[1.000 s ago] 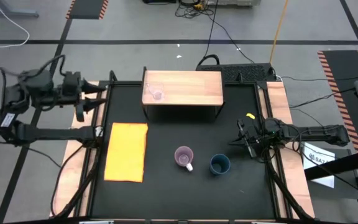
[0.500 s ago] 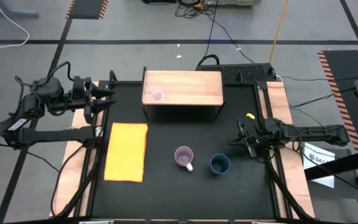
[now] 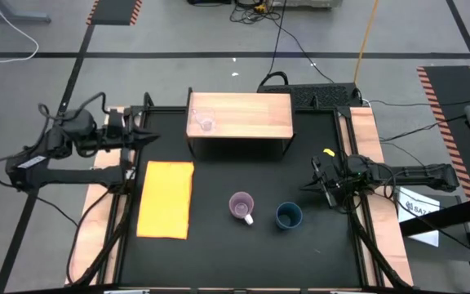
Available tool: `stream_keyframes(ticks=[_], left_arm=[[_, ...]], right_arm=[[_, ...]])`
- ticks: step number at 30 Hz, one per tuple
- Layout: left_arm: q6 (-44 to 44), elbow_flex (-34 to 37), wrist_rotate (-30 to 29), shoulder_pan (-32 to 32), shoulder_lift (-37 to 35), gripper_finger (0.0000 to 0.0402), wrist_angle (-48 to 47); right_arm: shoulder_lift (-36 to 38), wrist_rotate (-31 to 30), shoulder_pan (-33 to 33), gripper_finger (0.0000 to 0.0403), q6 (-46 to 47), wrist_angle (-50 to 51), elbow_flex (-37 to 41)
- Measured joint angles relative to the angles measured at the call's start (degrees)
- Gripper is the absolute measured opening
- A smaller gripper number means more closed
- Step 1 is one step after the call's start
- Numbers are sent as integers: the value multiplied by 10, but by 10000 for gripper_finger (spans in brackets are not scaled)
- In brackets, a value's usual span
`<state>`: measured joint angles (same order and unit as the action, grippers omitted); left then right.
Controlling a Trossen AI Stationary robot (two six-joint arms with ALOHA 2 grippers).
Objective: Stack small to large cups/mugs on shelf
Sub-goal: Put the purple mug on the shelf
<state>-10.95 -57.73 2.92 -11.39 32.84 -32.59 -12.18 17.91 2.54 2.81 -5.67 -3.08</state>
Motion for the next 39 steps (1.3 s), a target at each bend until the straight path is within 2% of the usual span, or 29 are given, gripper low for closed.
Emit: stream_keyframes(ticks=[4,8,11,21,27,35,39], left_arm=[[-1,39,-53,51,-15,2,35],[28,91,-114,108,-34,2,117],[54,116,-159,147,-52,1,143],[139,123,-292,239,-121,1,143],[217,123,-258,255,-112,0,131],[289,143,-252,257,-109,0,128],[334,147,-185,256,-128,0,83]], right_arm=[[0,0,0,0,6,2,0],[0,0,0,0,11,3,0],[0,0,0,0,13,3,0],[0,0,0,0,25,3,0],[0,0,0,0,24,3,0],[0,0,0,0,21,2,0],[0,0,0,0,21,1,0]])
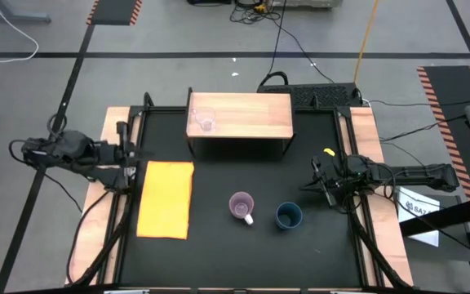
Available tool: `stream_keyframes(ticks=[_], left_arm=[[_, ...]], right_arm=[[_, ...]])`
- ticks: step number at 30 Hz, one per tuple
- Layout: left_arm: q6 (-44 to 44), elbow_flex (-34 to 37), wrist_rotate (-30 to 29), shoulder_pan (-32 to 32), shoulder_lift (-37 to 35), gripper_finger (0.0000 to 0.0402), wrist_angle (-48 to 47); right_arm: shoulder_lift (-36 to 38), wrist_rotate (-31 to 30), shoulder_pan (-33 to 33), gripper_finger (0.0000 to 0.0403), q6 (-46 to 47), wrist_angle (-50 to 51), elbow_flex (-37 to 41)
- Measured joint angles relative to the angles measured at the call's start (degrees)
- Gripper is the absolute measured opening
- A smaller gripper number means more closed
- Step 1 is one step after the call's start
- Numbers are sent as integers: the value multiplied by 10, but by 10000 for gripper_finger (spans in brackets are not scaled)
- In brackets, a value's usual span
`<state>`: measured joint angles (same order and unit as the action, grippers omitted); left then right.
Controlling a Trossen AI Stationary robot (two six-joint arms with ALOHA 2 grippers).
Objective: Stack small to large cups/mugs on shelf
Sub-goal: Put the purple mug on the shelf
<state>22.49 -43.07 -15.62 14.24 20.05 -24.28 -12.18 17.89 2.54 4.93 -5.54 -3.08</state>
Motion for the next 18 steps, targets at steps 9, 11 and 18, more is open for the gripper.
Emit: stream_keyframes(ticks=[9,11,18], left_arm=[[-68,5,-46,0,-90,0,-72],[-82,13,-54,0,-124,0,-73],[-107,39,-50,0,-198,0,-57]], right_arm=[[0,0,0,0,0,-3,0],[0,0,0,0,0,-3,0],[0,0,0,0,0,-12,0]])
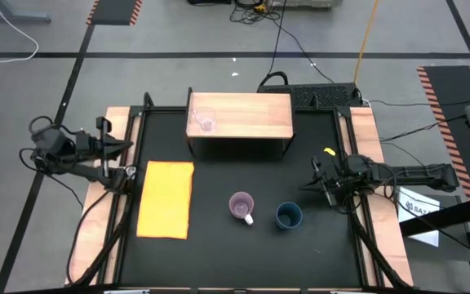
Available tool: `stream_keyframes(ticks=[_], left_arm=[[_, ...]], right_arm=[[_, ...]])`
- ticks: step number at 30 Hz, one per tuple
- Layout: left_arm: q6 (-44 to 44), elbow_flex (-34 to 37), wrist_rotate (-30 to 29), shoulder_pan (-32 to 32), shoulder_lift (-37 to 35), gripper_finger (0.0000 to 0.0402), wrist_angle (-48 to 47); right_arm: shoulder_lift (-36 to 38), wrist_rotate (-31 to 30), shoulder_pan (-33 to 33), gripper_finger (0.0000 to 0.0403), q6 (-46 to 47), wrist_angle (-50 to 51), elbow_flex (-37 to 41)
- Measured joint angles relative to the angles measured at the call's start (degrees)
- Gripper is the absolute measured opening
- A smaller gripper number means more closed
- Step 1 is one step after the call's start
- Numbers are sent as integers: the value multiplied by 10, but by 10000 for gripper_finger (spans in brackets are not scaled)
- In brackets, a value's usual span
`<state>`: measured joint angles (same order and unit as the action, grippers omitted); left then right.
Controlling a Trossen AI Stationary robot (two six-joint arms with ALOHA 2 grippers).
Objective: Stack small to large cups/mugs on shelf
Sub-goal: Put the purple mug on the shelf
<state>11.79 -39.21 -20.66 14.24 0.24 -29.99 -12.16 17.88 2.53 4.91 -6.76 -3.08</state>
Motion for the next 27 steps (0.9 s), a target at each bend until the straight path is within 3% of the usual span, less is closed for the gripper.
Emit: stream_keyframes(ticks=[4,8,10,13,17,24,27], left_arm=[[7,3,22,0,2,0,4],[-20,38,-40,0,5,0,53],[-14,64,-43,0,4,0,109],[50,111,12,0,5,0,140],[98,148,28,0,5,0,177],[95,174,161,0,19,0,183],[88,192,175,0,32,0,210]], right_arm=[[0,0,0,0,0,-20,0],[0,0,0,0,-10,-30,0],[0,0,0,0,-16,-31,0],[0,0,0,0,-21,-35,0],[0,0,0,0,-21,-43,0],[0,0,0,0,-17,-47,0],[0,0,0,0,-17,-47,0]])
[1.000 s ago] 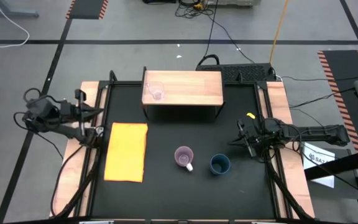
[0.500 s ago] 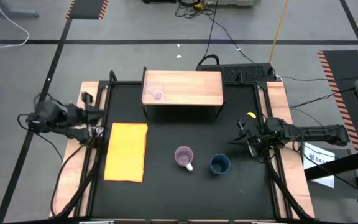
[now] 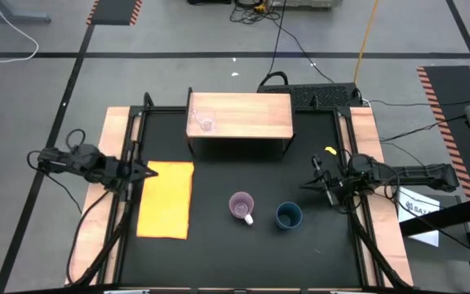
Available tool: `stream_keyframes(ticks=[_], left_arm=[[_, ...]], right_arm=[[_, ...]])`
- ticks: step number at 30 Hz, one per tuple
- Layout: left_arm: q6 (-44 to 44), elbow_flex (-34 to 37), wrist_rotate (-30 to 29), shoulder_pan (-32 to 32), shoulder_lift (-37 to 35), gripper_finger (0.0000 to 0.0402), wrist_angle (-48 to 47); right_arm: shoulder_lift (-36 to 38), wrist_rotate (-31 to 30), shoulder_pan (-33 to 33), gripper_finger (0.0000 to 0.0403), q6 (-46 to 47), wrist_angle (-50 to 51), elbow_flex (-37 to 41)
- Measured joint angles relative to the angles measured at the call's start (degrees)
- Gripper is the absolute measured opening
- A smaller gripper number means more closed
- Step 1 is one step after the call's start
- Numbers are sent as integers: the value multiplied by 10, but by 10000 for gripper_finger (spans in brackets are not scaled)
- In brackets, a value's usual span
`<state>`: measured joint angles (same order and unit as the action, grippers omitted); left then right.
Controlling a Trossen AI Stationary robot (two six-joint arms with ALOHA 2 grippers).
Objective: Stack small to large cups/mugs on shelf
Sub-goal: Put the purple mug on the shelf
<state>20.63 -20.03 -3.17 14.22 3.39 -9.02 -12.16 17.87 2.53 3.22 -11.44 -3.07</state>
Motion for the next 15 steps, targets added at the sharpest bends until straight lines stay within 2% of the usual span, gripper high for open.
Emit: stream_keyframes(ticks=[6,9,15], left_arm=[[-27,29,-11,-1,11,0,14],[-49,46,-57,-4,8,0,0],[-75,53,-79,-30,7,0,-15]], right_arm=[[0,0,0,0,6,1,0],[0,0,0,0,6,1,0],[0,0,0,0,6,1,0]])
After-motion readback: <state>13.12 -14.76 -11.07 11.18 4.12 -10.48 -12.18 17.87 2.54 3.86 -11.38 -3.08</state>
